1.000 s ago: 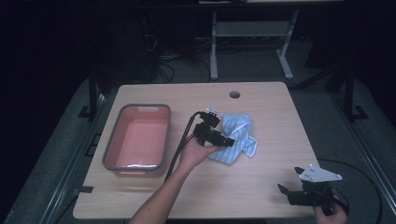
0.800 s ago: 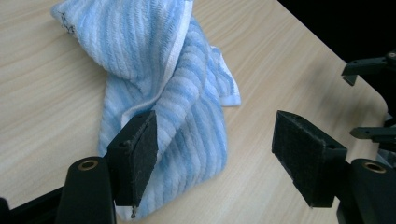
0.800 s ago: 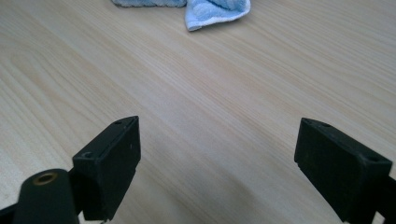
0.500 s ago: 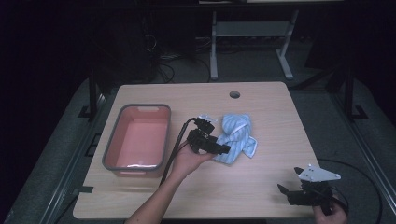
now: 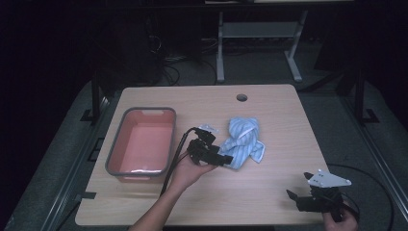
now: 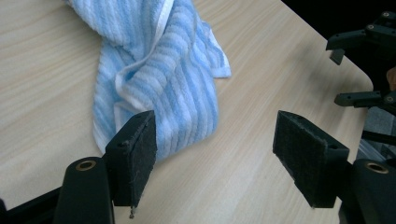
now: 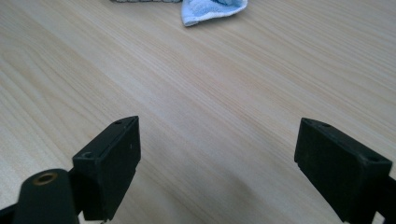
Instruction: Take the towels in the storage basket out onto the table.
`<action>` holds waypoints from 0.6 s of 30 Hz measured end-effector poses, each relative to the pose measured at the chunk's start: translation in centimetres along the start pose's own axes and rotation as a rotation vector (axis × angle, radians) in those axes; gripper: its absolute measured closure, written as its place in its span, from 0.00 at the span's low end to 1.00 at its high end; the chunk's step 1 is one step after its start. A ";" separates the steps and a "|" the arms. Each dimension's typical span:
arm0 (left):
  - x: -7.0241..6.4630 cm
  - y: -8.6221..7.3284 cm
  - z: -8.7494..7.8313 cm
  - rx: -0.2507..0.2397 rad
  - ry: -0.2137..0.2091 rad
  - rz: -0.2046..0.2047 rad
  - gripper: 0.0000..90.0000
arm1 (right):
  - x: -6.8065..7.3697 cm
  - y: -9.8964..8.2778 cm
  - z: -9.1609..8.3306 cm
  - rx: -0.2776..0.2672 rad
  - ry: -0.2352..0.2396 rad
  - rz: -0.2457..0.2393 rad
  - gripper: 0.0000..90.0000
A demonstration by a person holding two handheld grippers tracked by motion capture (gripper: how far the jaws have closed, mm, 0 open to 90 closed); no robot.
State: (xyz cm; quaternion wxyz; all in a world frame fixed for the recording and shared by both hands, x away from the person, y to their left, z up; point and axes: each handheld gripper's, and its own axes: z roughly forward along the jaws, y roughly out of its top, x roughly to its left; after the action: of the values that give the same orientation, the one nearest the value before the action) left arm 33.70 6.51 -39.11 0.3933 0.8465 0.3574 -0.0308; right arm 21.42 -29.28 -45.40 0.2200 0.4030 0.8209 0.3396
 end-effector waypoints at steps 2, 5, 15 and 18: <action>0.0 -0.3 -0.1 -0.001 0.000 -0.005 0.34 | 0.0 0.0 0.0 0.002 -0.001 0.003 0.15; 0.1 -0.9 -0.2 -0.003 -0.004 -0.005 0.34 | -0.1 -0.1 0.0 0.000 -0.002 -0.002 0.15; 0.2 -2.6 -0.3 -0.006 -0.011 -0.009 0.33 | 0.1 -0.1 0.2 0.011 0.001 0.001 0.15; 0.2 -3.1 -0.4 -0.004 -0.008 -0.005 0.33 | 0.0 -0.2 0.2 0.011 -0.002 0.000 0.15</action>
State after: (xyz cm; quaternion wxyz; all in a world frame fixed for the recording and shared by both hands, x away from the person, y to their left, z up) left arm 31.79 8.28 -40.89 0.3962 0.8448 0.3580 -0.0345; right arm 21.48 -29.29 -45.66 0.2188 0.4047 0.8224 0.3346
